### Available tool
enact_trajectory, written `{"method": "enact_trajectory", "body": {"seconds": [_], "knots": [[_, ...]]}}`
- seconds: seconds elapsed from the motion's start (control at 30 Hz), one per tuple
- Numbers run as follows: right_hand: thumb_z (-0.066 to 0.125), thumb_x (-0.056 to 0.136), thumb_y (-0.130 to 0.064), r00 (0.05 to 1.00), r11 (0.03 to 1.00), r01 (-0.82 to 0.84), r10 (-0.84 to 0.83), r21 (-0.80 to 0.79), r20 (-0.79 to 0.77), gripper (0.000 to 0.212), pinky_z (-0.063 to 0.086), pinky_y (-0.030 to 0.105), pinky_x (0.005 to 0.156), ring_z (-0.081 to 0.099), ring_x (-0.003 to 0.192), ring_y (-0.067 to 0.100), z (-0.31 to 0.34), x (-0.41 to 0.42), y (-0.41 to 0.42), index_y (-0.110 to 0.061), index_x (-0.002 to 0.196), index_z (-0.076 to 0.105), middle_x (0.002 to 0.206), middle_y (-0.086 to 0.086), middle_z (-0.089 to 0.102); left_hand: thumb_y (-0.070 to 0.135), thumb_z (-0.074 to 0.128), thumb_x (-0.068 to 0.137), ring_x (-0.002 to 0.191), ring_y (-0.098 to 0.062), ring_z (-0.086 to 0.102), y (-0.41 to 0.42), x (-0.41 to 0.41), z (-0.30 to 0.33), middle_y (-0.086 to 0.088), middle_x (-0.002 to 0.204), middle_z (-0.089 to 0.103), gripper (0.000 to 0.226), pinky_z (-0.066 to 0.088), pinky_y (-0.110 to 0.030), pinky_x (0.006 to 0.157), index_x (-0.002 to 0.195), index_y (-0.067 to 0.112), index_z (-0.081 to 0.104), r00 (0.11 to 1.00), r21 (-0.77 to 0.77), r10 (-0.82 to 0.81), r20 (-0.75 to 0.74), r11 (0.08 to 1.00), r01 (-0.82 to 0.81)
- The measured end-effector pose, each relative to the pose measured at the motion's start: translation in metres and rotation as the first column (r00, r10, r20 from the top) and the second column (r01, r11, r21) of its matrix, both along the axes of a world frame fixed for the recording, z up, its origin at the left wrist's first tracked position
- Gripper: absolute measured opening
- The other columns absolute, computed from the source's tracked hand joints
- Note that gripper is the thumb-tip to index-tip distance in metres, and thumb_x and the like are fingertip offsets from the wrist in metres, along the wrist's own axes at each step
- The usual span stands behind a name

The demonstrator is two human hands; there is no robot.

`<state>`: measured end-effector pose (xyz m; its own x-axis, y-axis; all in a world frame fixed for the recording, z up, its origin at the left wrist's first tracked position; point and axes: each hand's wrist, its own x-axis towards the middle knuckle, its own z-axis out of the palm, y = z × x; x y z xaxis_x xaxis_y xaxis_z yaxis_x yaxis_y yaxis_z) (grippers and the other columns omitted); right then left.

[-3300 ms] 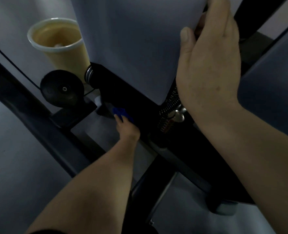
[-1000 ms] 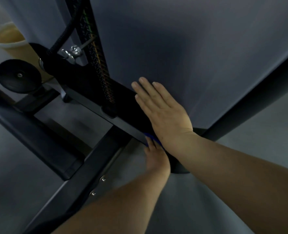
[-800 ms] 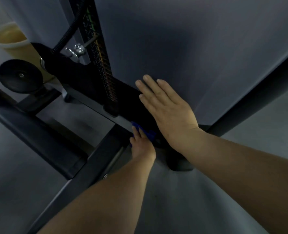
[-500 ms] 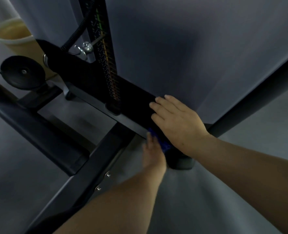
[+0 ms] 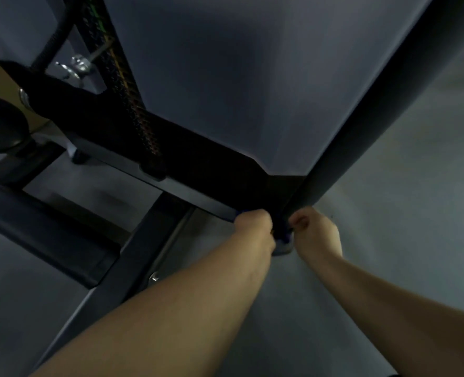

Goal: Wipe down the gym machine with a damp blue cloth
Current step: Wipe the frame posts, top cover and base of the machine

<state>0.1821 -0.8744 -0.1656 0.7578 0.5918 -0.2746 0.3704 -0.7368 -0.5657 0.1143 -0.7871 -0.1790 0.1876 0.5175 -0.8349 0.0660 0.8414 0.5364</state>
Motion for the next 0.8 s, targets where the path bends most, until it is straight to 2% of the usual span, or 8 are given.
{"method": "enact_trajectory", "body": {"seconds": [0.1, 0.17, 0.23, 0.33, 0.43, 0.63, 0.7, 0.8], "knots": [[0.059, 0.080, -0.016, 0.893, 0.965, 0.258, -0.218, 0.050, -0.393, 0.014, 0.057, 0.035, 0.068, 0.063, 0.082, 0.022, -0.012, 0.008, 0.003, -0.024, 0.092, 0.062, 0.094, 0.006, 0.069, -0.001, 0.050, 0.098, 0.064, -0.015, 0.049, -0.010, 0.013, 0.015, -0.006, 0.078, 0.051, 0.013, 0.045, -0.028, 0.056, 0.089, 0.008, 0.053, 0.996, -0.101, 0.004, 0.087, 0.995, 0.005], [0.060, 0.093, -0.016, 0.589, 0.868, 0.492, -0.279, 0.063, -0.758, 0.005, 0.060, 0.047, 0.069, 0.067, 0.076, 0.029, -0.009, 0.004, 0.004, -0.020, 0.096, 0.061, 0.094, 0.014, 0.069, 0.000, 0.049, 0.098, 0.058, -0.016, 0.054, -0.011, 0.005, 0.010, -0.012, 0.082, 0.056, 0.012, 0.048, -0.030, 0.054, 0.105, 0.000, 0.059, 0.998, -0.050, -0.053, 0.023, 0.997, 0.055], [0.055, 0.100, -0.014, 0.386, 0.833, 0.551, -0.213, 0.040, -0.897, 0.014, 0.058, 0.034, 0.065, 0.066, 0.076, 0.024, -0.003, -0.004, 0.008, -0.010, 0.113, 0.057, 0.101, 0.015, 0.066, -0.002, 0.041, 0.100, 0.066, -0.022, 0.060, -0.004, -0.007, -0.001, -0.017, 0.088, 0.058, 0.032, 0.052, -0.026, 0.055, 0.128, -0.010, 0.053, 0.998, -0.027, -0.036, -0.046, 0.999, 0.035], [0.056, 0.092, 0.008, 0.478, 0.817, 0.558, -0.172, 0.147, -0.861, 0.031, 0.052, 0.021, 0.057, 0.063, 0.064, 0.015, -0.004, -0.005, 0.014, 0.008, 0.123, 0.058, 0.092, 0.018, 0.062, -0.004, 0.035, 0.101, 0.085, -0.035, 0.055, 0.002, 0.000, 0.016, -0.022, 0.072, 0.064, 0.024, 0.046, -0.037, 0.080, 0.108, -0.015, 0.056, 0.992, -0.037, -0.128, -0.015, 0.991, 0.127], [0.055, 0.085, 0.015, 0.469, 0.689, 0.701, -0.255, 0.181, -0.845, 0.026, 0.045, 0.019, 0.039, 0.060, 0.043, 0.012, -0.002, 0.012, 0.017, 0.005, 0.109, 0.062, 0.079, 0.019, 0.061, -0.006, 0.037, 0.101, 0.064, -0.022, 0.045, -0.006, 0.016, 0.048, -0.014, 0.059, 0.053, 0.032, 0.047, -0.027, 0.056, 0.071, -0.002, 0.047, 0.983, -0.070, -0.132, 0.125, 0.988, 0.141], [0.065, 0.090, -0.002, 0.433, 0.741, 0.671, -0.373, 0.018, -0.821, 0.017, 0.050, 0.022, 0.051, 0.058, 0.060, 0.024, -0.004, 0.005, 0.015, 0.004, 0.107, 0.064, 0.075, 0.016, 0.063, -0.009, 0.044, 0.097, 0.075, -0.026, 0.054, -0.007, 0.007, 0.033, -0.017, 0.086, 0.054, 0.021, 0.052, -0.022, 0.044, 0.080, -0.003, 0.055, 0.986, -0.122, 0.005, 0.165, 0.992, 0.015], [0.066, 0.089, -0.001, 0.454, 0.678, 0.730, -0.394, 0.080, -0.799, 0.019, 0.046, 0.022, 0.044, 0.056, 0.059, 0.020, 0.002, 0.019, 0.017, -0.001, 0.108, 0.064, 0.076, 0.012, 0.063, -0.008, 0.044, 0.097, 0.077, -0.028, 0.057, -0.011, 0.016, 0.049, -0.019, 0.086, 0.058, 0.018, 0.056, -0.027, 0.049, 0.084, -0.004, 0.057, 0.971, -0.102, -0.043, 0.237, 0.992, 0.069], [0.061, 0.091, 0.001, 0.401, 0.571, 0.812, -0.391, 0.123, -0.828, 0.021, 0.044, 0.026, 0.056, 0.055, 0.068, 0.016, 0.014, 0.042, 0.008, -0.005, 0.111, 0.058, 0.094, 0.013, 0.062, 0.000, 0.049, 0.098, 0.080, -0.027, 0.063, -0.028, 0.015, 0.068, -0.018, 0.089, 0.065, 0.014, 0.056, -0.036, 0.061, 0.091, 0.005, 0.060, 0.959, -0.014, -0.234, 0.162, 0.971, 0.240]]}}
